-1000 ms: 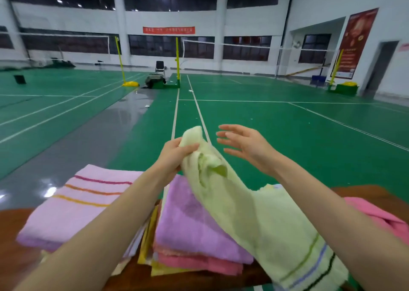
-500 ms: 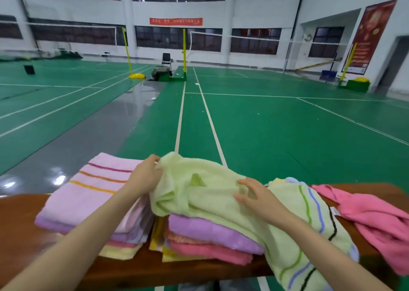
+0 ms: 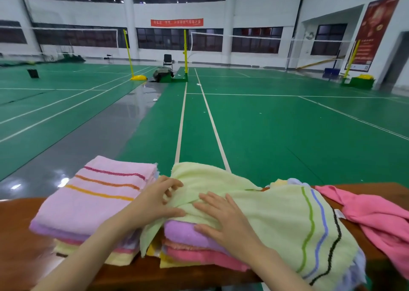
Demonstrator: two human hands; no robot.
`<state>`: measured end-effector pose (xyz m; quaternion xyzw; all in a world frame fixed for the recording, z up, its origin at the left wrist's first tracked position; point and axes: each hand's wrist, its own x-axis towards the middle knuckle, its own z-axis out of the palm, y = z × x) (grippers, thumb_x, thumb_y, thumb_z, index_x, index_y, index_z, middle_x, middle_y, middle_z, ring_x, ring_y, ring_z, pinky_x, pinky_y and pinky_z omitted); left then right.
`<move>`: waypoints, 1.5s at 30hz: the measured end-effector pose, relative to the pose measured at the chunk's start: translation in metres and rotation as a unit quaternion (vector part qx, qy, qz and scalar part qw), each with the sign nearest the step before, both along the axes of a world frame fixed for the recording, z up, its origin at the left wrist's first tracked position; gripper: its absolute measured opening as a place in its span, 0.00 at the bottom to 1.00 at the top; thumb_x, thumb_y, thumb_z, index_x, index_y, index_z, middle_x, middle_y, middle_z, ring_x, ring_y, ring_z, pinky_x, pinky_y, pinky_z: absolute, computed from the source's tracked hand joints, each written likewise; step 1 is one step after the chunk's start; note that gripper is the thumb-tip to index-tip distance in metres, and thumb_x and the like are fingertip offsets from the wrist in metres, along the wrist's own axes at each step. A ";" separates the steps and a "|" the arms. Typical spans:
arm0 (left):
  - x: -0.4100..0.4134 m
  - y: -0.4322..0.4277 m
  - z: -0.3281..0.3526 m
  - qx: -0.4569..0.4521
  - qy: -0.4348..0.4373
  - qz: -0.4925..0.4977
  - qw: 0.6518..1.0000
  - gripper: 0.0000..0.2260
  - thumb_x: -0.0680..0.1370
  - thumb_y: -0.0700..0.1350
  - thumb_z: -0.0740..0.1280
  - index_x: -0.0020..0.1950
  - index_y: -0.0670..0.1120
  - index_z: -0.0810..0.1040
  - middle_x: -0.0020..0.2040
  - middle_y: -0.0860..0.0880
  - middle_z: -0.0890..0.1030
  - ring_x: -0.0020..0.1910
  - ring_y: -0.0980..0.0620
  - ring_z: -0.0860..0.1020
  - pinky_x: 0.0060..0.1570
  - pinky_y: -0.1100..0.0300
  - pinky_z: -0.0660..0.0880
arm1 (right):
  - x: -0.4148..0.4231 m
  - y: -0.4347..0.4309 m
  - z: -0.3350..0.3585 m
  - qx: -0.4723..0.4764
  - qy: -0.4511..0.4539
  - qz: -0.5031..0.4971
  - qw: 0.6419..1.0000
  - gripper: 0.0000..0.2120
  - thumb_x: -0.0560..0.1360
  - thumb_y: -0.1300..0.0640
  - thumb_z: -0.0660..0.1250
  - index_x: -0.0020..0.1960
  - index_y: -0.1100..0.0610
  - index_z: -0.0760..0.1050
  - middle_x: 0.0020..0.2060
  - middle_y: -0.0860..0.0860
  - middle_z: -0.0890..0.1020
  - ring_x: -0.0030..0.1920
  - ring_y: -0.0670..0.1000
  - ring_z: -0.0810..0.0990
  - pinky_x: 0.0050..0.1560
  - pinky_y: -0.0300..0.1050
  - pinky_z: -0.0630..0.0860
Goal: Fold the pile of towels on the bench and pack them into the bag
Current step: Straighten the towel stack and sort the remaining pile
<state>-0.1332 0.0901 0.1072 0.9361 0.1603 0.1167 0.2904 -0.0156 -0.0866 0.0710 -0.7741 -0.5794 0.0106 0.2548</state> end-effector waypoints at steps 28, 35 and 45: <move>0.074 -0.070 0.001 -0.174 -0.058 -0.145 0.972 0.13 0.72 0.44 0.72 0.55 0.51 0.75 0.38 0.51 0.71 0.35 0.58 0.67 0.37 0.64 0.68 | 0.029 -0.030 0.004 0.279 0.245 -0.194 0.908 0.05 0.75 0.57 0.67 0.41 0.52 0.79 0.44 0.47 0.75 0.46 0.41 0.75 0.44 0.30 0.68; 0.072 -0.072 -0.014 -0.068 -0.061 -0.110 0.990 0.14 0.66 0.37 0.68 0.48 0.52 0.81 0.37 0.56 0.72 0.34 0.59 0.68 0.37 0.60 0.66 | 0.018 -0.054 -0.021 0.219 0.236 -0.239 0.916 0.14 0.68 0.57 0.75 0.45 0.43 0.73 0.45 0.43 0.78 0.49 0.37 0.75 0.46 0.26 0.69; 0.086 -0.081 -0.016 -0.139 -0.079 -0.005 0.987 0.01 0.75 0.43 0.66 0.45 0.47 0.77 0.35 0.55 0.76 0.37 0.53 0.73 0.40 0.57 0.68 | 0.017 -0.076 -0.004 0.117 0.084 -0.307 0.941 0.07 0.73 0.57 0.65 0.50 0.47 0.74 0.45 0.40 0.76 0.44 0.43 0.74 0.38 0.31 0.66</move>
